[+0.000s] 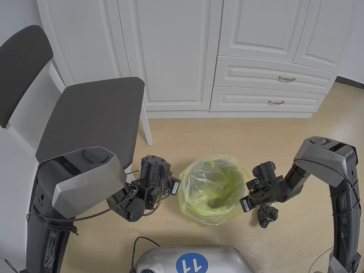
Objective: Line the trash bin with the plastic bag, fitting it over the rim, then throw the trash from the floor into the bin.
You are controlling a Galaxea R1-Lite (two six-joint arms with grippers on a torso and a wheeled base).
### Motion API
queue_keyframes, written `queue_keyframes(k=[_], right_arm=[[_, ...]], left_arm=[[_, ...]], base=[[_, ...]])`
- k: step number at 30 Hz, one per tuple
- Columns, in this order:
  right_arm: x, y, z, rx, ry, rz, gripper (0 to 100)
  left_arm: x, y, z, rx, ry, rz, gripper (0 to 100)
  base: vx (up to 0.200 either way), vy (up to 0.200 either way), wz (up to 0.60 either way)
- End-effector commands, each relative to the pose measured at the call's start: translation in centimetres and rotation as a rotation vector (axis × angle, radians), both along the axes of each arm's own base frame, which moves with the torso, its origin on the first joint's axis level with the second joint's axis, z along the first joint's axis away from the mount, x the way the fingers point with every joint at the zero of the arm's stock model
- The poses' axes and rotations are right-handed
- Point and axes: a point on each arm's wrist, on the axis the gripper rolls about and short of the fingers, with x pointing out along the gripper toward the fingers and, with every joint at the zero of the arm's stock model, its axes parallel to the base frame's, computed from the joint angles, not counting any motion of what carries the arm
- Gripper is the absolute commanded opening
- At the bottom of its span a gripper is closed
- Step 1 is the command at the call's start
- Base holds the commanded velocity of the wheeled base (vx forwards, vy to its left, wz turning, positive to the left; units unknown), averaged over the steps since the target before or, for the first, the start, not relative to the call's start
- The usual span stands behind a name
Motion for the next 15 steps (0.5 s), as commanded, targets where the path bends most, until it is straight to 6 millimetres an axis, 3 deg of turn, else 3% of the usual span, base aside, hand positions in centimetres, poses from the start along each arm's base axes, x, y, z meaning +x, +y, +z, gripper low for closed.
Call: queue_keyframes(k=[1, 6, 15], right_arm=[[0.9, -1.2, 0.4, 0.013, -0.021, -0.031, 0], [1.9, -1.4, 0.8, 0.033, -0.049, -0.053, 0], [4.7, -1.0, 1.0, 0.129, -0.096, -0.179, 0]], left_arm=[[-0.4, 0.5, 1.2, -0.004, -0.010, 0.005, 0], [-1.2, 1.0, 2.5, -0.008, -0.016, 0.005, 0], [-1.7, 1.4, 2.9, -0.023, -0.034, 0.009, 0]], base=[[0.000, 0.000, 0.00], [0.000, 0.000, 0.00], [0.000, 0.000, 0.00]])
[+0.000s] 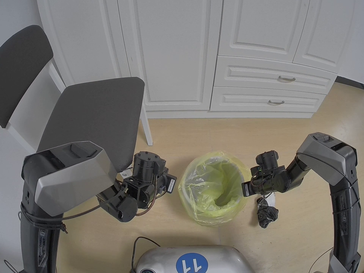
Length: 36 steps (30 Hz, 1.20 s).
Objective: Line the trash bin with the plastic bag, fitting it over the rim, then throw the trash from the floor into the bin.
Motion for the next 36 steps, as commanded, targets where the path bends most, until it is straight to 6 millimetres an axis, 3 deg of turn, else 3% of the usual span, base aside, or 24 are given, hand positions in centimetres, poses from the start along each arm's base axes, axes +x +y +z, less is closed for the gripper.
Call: queue_keyframes(k=[1, 8, 9, 10, 18, 19, 24, 29, 36], right_arm=[[1.1, 0.2, -0.4, 0.019, -0.016, -0.026, 0], [1.6, 0.2, -0.3, 0.032, -0.028, -0.045, 0], [1.4, -0.3, -0.3, 0.022, -0.020, -0.048, 0], [1.3, -0.4, -0.3, 0.020, -0.017, -0.048, 0], [0.1, -1.8, 2.4, -0.016, 0.014, -0.030, 0], [-1.4, -2.9, 3.8, -0.033, 0.020, -0.021, 0], [-3.6, -5.2, 5.5, -0.072, 0.013, 0.051, 0], [-4.6, -5.6, 6.8, -0.080, -0.006, 0.069, 0], [-7.7, -5.7, 9.1, -0.147, -0.049, 0.200, 0]], left_arm=[[-0.3, 0.3, 0.6, -0.010, -0.017, 0.003, 0], [-0.7, 0.8, 2.0, -0.020, -0.034, 0.011, 0], [-1.4, 1.2, 3.6, -0.023, -0.047, 0.009, 0], [-1.5, 1.2, 3.8, -0.024, -0.049, 0.008, 0], [-2.4, 1.3, 4.9, 0.001, -0.051, -0.001, 0], [-2.9, 1.5, 5.2, 0.000, -0.056, -0.003, 0], [-3.8, 1.8, 5.5, 0.004, -0.047, -0.009, 0], [-4.1, 2.0, 5.7, 0.002, -0.047, -0.010, 0], [-4.3, 2.1, 5.5, 0.013, -0.041, -0.011, 0]], base=[[0.000, 0.000, 0.00], [0.000, 0.000, 0.00], [0.000, 0.000, 0.00], [0.000, 0.000, 0.00], [0.000, 0.000, 0.00], [0.000, 0.000, 0.00], [0.000, 0.000, 0.00], [0.000, 0.000, 0.00], [0.000, 0.000, 0.00]])
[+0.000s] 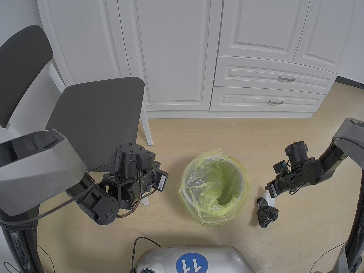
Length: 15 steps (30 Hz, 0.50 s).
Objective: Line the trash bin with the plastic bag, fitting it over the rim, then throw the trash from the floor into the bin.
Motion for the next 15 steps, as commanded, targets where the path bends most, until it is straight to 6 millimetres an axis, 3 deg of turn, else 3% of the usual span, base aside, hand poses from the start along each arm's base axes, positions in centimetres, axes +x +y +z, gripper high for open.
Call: queue_keyframes(k=[1, 6, 11, 15], right_arm=[[-2.3, 0.0, 2.7, -0.034, -0.059, 0.083, 0], [-3.6, 1.1, 4.3, -0.034, -0.108, 0.119, 0], [-4.0, 2.4, 4.7, -0.006, -0.138, 0.127, 0], [-4.2, 4.9, 4.7, 0.053, -0.176, 0.092, 0]], left_arm=[[-0.2, 0.1, 0.1, 0.005, 0.002, -0.002, 0], [-0.5, 0.3, 0.0, 0.014, 0.006, -0.004, 0], [-0.9, 0.5, 0.5, 0.024, -0.005, -0.009, 0], [-1.1, 0.7, 0.9, 0.022, -0.010, -0.008, 0]], base=[[0.000, 0.000, 0.00], [0.000, 0.000, 0.00], [0.000, 0.000, 0.00], [0.000, 0.000, 0.00]])
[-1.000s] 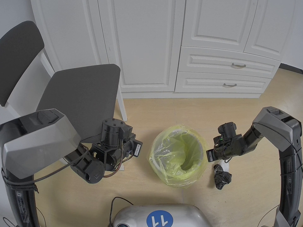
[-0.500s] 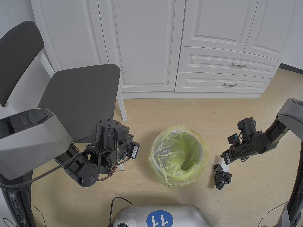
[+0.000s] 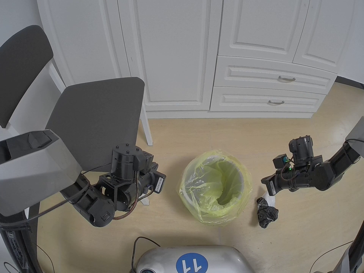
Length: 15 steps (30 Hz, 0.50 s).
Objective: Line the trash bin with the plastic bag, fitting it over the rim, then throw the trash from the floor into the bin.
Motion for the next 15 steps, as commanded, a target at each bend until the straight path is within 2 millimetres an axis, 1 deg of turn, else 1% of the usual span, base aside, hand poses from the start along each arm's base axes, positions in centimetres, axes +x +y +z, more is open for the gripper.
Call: queue_keyframes(k=[1, 3, 7, 11, 12, 15], right_arm=[[-0.6, 2.1, 0.2, 0.029, -0.019, 0.009, 0], [-0.6, 3.6, 0.0, 0.069, -0.010, -0.014, 0], [-0.2, 5.7, -0.3, 0.139, -0.003, -0.045, 0], [0.4, 8.4, -1.7, 0.213, 0.009, -0.081, 0], [0.7, 9.5, -2.7, 0.226, 0.016, -0.101, 0], [1.5, 11.3, -5.0, 0.212, 0.016, -0.148, 0]], left_arm=[[-0.3, 0.2, 0.5, -0.003, -0.009, 0.000, 0], [-0.6, 0.4, 0.7, -0.003, -0.009, 0.000, 0], [-0.9, 0.5, 1.0, -0.005, -0.012, 0.000, 0], [-1.0, 0.6, 1.2, -0.024, -0.040, -0.001, 0], [-1.1, 0.8, 1.0, -0.037, -0.061, -0.001, 0], [-1.7, 1.3, 0.4, -0.054, -0.088, 0.000, 0]], base=[[0.000, 0.000, 0.00], [0.000, 0.000, 0.00], [0.000, 0.000, 0.00], [0.000, 0.000, 0.00], [0.000, 0.000, 0.00], [0.000, 0.000, 0.00]])
